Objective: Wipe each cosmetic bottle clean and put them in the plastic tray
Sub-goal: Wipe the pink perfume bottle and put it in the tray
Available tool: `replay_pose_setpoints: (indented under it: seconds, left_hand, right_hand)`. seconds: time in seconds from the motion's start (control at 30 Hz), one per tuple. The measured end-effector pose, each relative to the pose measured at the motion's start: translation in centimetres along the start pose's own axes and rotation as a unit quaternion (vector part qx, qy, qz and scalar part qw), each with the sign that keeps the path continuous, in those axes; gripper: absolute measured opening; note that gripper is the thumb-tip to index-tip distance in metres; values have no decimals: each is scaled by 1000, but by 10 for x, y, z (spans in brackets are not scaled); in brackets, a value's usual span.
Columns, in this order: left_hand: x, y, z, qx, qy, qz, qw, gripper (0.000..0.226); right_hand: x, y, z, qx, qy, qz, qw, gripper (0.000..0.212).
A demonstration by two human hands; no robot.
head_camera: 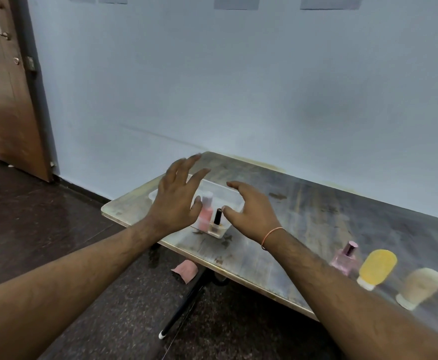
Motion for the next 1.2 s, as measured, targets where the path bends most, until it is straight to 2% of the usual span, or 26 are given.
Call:
replay_pose_setpoints:
  seconds: [0.1,0.23,0.3,0.4,0.47,0.57,0.67,0.83,0.97,1.07,1.13,1.2]
  left_hand:
    - [-43,3,5,-44,-39,-62,996,73]
    - [-98,11,-14,-62,-59,-142,986,66]
    - [-126,15,-30,-52,-46,-182,981,66]
    - [-157,11,-62,15,6,-203,979,66]
    - [-172,5,-88,96,54,-198,974,59]
    - [-186,-2,-128,233,140,-136,953,47]
    - [-195,-9,-154,290,184,-90,935,48]
    - [-201,-20,-170,288,212,-84,930,28]
    - [-198,-17,-178,261,258,-65,928,35]
    - [-195,-18,-177,245,312,-48,917,14]
    - [-196,-18,-175,236,348,-38,907,5]
    - [-196,-17,-173,228,369,-30,901,5]
  right_hand:
    - [-14,31,11,-41,12,19,999,58]
    - [-40,81,22,-74,43,27,996,50]
    - [-56,105,24,-77,55,11,995,47]
    - [-84,135,27,-64,76,-37,994,46]
    - [-102,151,30,-47,85,-72,993,46]
    - [-130,168,31,-31,101,-120,987,45]
    - [-152,178,32,-20,102,-154,983,49]
    - [-170,180,33,-31,64,-157,985,49]
    - [-177,181,28,-43,37,-151,987,49]
    - [-176,181,25,-36,41,-138,989,53]
    - [-177,181,25,-38,41,-129,990,47]
    - [-179,180,27,-69,8,-124,990,32]
Point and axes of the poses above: each hand's wrist, its own y-axis away from the middle knuckle, its own z-axis out of the back of the hand, x = y × z, the point moved 6 cm from there along -y, towards the middle knuckle, and after that the axes turned 10 degrees about x, right-handed, at the moved point
